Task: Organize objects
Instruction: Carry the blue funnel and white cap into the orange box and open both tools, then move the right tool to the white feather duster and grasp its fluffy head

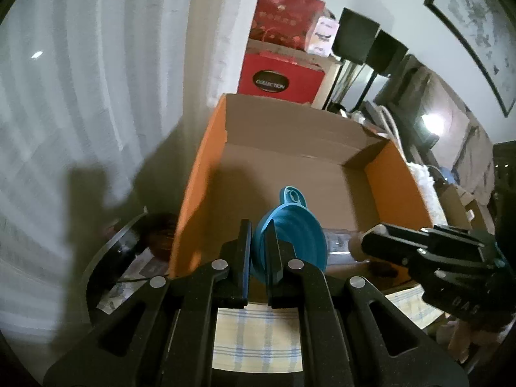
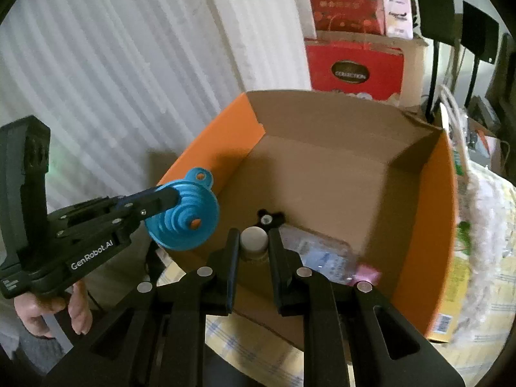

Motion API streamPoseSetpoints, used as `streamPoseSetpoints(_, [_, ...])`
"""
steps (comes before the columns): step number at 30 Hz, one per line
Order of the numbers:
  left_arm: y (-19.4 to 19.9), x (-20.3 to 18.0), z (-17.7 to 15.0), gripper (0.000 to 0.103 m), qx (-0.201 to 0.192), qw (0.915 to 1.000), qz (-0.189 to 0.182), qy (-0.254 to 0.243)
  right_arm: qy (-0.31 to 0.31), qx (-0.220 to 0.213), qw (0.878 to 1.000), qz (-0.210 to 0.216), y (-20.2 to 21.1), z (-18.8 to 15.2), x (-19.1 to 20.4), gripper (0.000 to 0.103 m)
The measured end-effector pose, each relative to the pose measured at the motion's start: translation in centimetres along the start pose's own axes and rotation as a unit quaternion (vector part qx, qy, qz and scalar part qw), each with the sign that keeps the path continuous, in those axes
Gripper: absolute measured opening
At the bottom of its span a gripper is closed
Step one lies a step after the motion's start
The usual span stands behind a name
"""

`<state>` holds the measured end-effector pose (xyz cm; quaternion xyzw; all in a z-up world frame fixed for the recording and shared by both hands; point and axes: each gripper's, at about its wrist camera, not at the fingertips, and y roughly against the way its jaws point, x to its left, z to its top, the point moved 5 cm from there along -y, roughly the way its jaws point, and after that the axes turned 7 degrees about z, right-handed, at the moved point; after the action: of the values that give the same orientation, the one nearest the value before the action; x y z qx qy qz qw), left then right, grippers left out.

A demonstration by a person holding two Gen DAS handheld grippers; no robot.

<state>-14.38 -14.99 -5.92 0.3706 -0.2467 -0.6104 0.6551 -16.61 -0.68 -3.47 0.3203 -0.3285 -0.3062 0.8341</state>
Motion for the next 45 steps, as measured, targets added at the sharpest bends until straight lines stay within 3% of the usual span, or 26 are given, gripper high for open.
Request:
streamPoseSetpoints(11, [-1.9, 1.1, -0.8, 0.009, 0.031, 0.9993, 0.019, 0.0, -0.011, 0.033, 0.999, 0.024, -4.5, -0.6, 0.8, 0.017])
streamPoseSetpoints(15, [-1.7, 1.0, -0.7, 0.024, 0.029, 0.9994, 0.021, 0.001, -0.015, 0.043, 0.999, 0.017, -5.0, -1.3, 0.7, 0.02])
streamPoseSetpoints(17, [-1.4, 0.8, -0.5, 0.032, 0.027, 0.9995, 0.017, 0.002, -0.015, 0.04, 0.999, 0.017, -4.7, -1.3, 0.6, 0.026])
streamPoseSetpoints(21, [-0.5, 0.0, -0.2, 0.046, 0.016, 0.9998, 0.009, 0.003, -0.014, 0.025, 1.0, 0.008, -3.4, -1.2, 0.4, 0.027])
streamPoseSetpoints(24, [0.1, -0.7, 0.1, 0.059, 0.009, 1.0, 0.004, 0.001, -0.015, 0.01, 1.0, -0.006, -1.8, -1.0, 0.0, 0.037])
streamPoseSetpoints(28, [0.5, -1.7, 0.4, 0.065, 0.003, 1.0, 0.003, -0.007, -0.016, -0.01, 1.0, -0.021, 0.9, -0.9, -0.9, 0.049])
streamPoseSetpoints(30, [0.7, -2.3, 0.4, 0.067, 0.003, 0.9999, 0.003, -0.012, -0.015, -0.017, 0.999, -0.033, 2.2, -0.9, -1.5, 0.062])
streamPoseSetpoints(32, [0.7, -2.9, 0.4, 0.068, 0.002, 0.9999, 0.001, -0.017, -0.016, -0.025, 0.998, -0.047, 3.4, -0.9, -2.0, 0.086])
streamPoseSetpoints(37, [1.0, -4.7, 0.3, 0.069, 0.002, 0.9995, -0.005, -0.032, -0.02, -0.044, 0.997, -0.064, 6.5, -1.2, -3.6, 0.087])
streamPoseSetpoints(38, [1.1, -5.1, 0.3, 0.073, 0.001, 0.9994, -0.005, -0.034, -0.022, -0.045, 0.997, -0.065, 6.9, -1.3, -3.9, 0.087])
streamPoseSetpoints(39, [1.2, -5.4, 0.3, 0.086, 0.0, 0.9993, -0.006, -0.036, -0.025, -0.047, 0.996, -0.067, 7.3, -1.4, -4.2, 0.087])
streamPoseSetpoints(41, [1.7, -6.1, 0.4, 0.101, -0.009, 0.9992, -0.019, -0.034, -0.029, -0.051, 0.996, -0.073, 8.0, -1.7, -4.8, 0.087])
streamPoseSetpoints(45, [2.1, -7.5, 0.6, 0.102, -0.012, 0.9986, -0.031, -0.041, -0.036, -0.057, 0.994, -0.084, 9.5, -2.4, -6.2, 0.088])
